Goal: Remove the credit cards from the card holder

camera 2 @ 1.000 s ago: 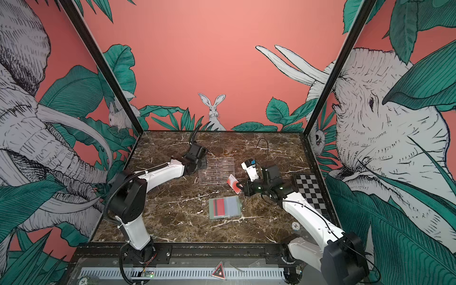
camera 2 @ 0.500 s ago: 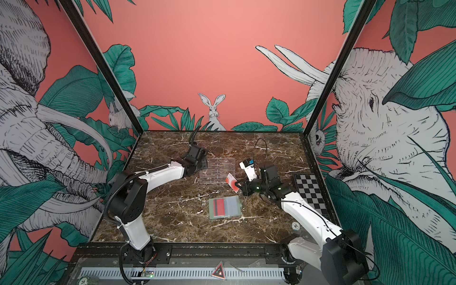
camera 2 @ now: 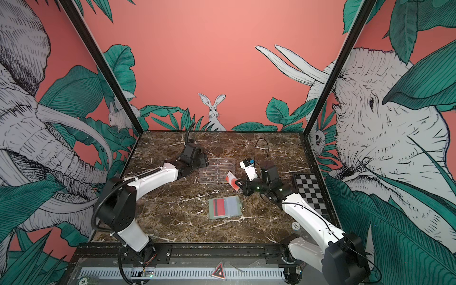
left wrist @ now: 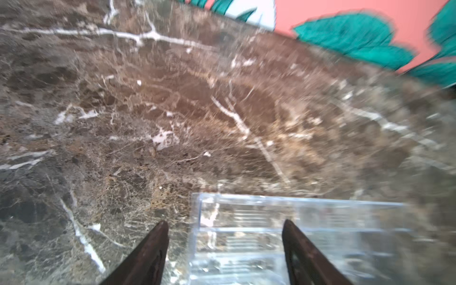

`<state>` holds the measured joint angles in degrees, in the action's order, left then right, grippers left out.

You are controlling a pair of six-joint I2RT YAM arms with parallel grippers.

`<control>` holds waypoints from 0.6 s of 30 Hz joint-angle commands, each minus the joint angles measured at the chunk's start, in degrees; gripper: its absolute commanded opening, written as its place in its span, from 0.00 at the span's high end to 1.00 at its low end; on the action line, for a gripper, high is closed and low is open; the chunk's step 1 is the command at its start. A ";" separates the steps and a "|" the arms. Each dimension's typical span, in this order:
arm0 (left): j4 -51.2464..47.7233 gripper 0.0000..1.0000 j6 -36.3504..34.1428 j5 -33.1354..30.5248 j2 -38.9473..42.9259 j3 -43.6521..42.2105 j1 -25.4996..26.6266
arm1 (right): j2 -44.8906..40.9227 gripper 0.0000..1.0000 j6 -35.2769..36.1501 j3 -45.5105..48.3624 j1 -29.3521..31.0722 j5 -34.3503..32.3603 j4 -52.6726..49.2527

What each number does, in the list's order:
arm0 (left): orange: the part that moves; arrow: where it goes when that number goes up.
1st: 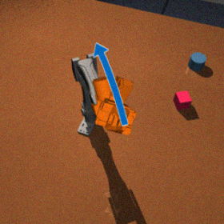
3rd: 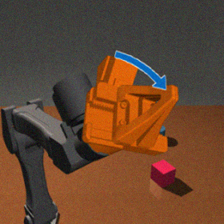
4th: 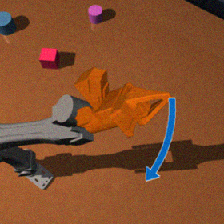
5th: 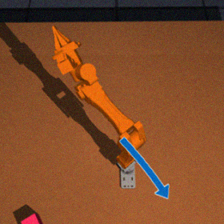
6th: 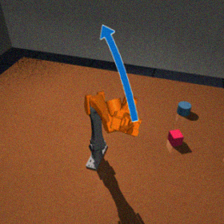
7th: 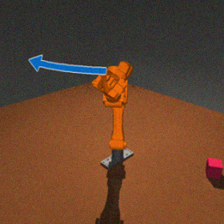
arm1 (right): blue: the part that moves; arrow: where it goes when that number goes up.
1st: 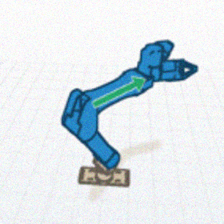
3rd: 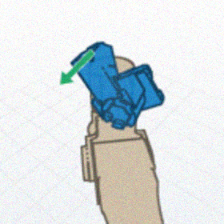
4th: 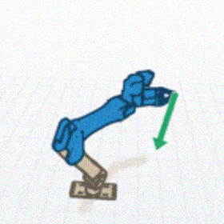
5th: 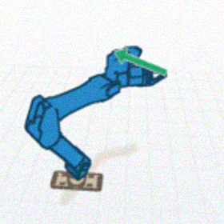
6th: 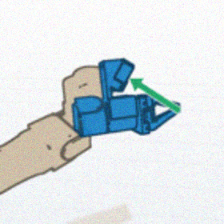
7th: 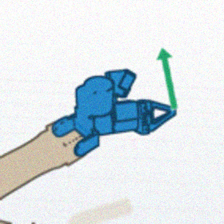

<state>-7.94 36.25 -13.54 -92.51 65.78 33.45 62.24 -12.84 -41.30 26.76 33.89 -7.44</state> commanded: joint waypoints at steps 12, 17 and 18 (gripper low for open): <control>14.93 0.16 0.61 16.20 24.26 -13.48 -0.27 | -4.14 1.00 13.93 -6.86 0.35 -1.82 -1.24; 12.79 0.13 -4.65 13.49 34.13 -17.07 -0.27 | -3.85 1.00 23.28 -7.27 0.31 0.87 -1.03; 11.87 0.10 -6.06 12.65 36.34 -17.58 -0.32 | -3.64 1.00 25.71 -7.22 0.30 2.28 -0.91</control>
<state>3.77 34.28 0.38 -61.89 49.23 33.30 58.72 4.54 -47.55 26.79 33.39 -8.67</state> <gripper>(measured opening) 0.894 0.055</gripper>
